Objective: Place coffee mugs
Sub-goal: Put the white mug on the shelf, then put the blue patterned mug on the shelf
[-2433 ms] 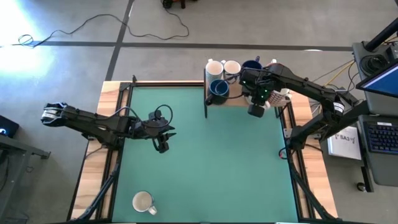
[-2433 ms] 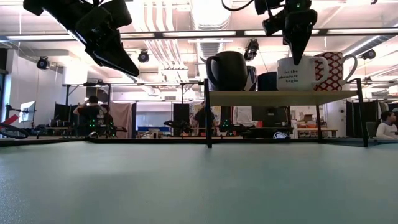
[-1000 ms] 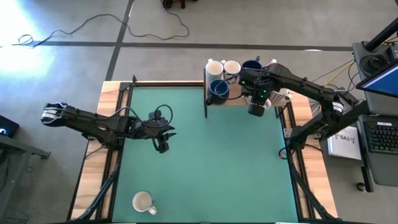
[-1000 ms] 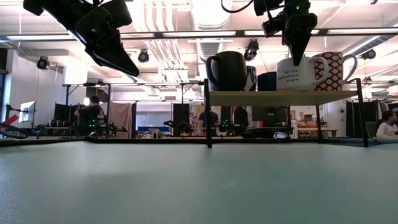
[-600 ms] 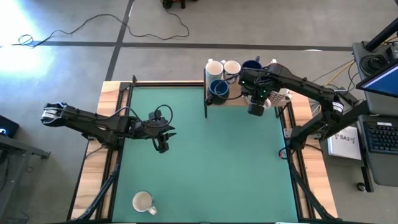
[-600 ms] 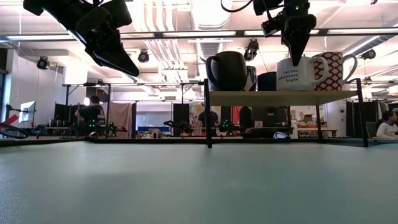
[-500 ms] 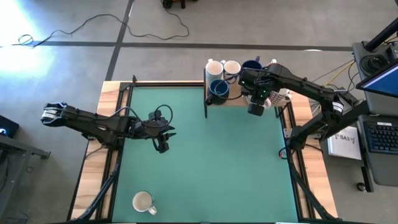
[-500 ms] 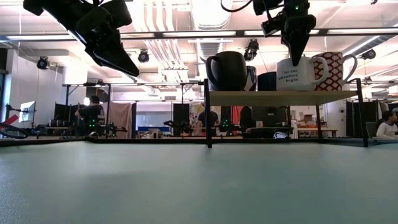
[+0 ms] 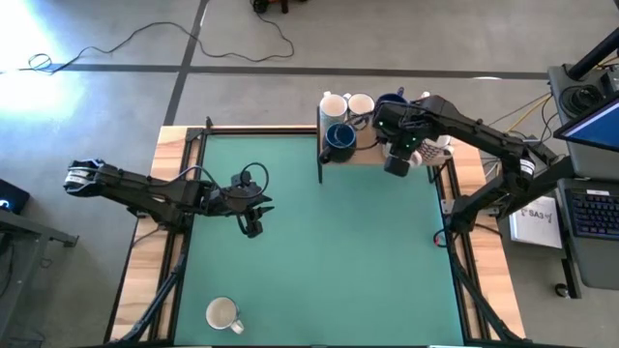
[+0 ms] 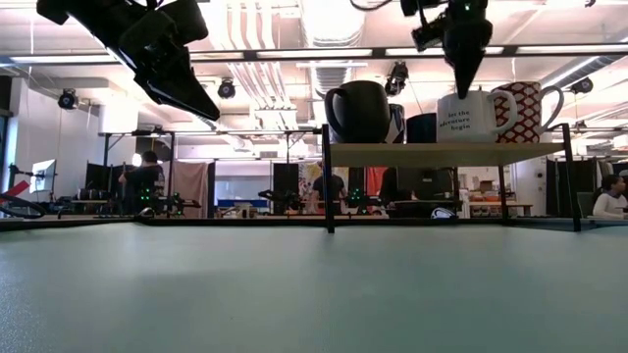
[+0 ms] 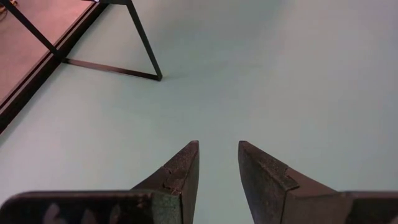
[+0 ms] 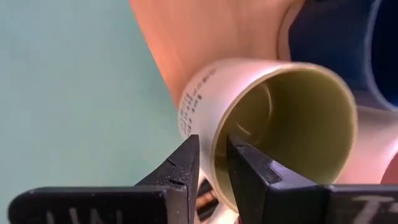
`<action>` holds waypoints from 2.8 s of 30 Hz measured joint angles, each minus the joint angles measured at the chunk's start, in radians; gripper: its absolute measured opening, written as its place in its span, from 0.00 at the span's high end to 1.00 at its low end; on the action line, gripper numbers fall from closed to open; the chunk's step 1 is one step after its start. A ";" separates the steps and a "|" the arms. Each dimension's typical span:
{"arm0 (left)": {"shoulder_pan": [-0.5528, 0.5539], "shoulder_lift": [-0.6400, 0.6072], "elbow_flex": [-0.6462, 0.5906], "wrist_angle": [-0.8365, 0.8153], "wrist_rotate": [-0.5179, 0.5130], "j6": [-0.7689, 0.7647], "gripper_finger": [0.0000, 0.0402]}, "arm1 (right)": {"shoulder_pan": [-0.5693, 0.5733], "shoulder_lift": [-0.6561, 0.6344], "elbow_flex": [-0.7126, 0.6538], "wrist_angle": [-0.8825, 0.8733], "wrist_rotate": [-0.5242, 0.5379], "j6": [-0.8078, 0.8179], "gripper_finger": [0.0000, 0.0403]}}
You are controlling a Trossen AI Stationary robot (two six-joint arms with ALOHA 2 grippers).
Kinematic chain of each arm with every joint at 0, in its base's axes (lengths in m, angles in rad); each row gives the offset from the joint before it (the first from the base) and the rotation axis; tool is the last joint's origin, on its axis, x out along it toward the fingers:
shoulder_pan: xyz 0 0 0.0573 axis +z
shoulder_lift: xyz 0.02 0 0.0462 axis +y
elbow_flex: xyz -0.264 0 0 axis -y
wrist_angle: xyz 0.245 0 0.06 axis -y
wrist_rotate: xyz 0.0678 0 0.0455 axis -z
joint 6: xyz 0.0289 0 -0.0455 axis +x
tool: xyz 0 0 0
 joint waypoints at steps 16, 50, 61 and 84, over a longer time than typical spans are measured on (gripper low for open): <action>0.000 0.000 0.000 0.000 0.117 -0.090 0.76 | 0.165 -0.001 0.189 -0.003 -0.097 0.313 0.83; -0.503 0.123 0.245 -0.449 0.440 -0.876 0.76 | 0.930 0.001 -0.274 0.588 0.121 0.550 0.85; -0.725 0.331 0.393 -0.590 0.403 -1.284 0.76 | 0.952 0.001 -0.342 0.608 0.254 0.562 0.85; -0.650 0.563 0.505 -0.705 0.461 -0.978 0.97 | 0.956 0.001 -0.338 0.618 0.280 0.583 0.85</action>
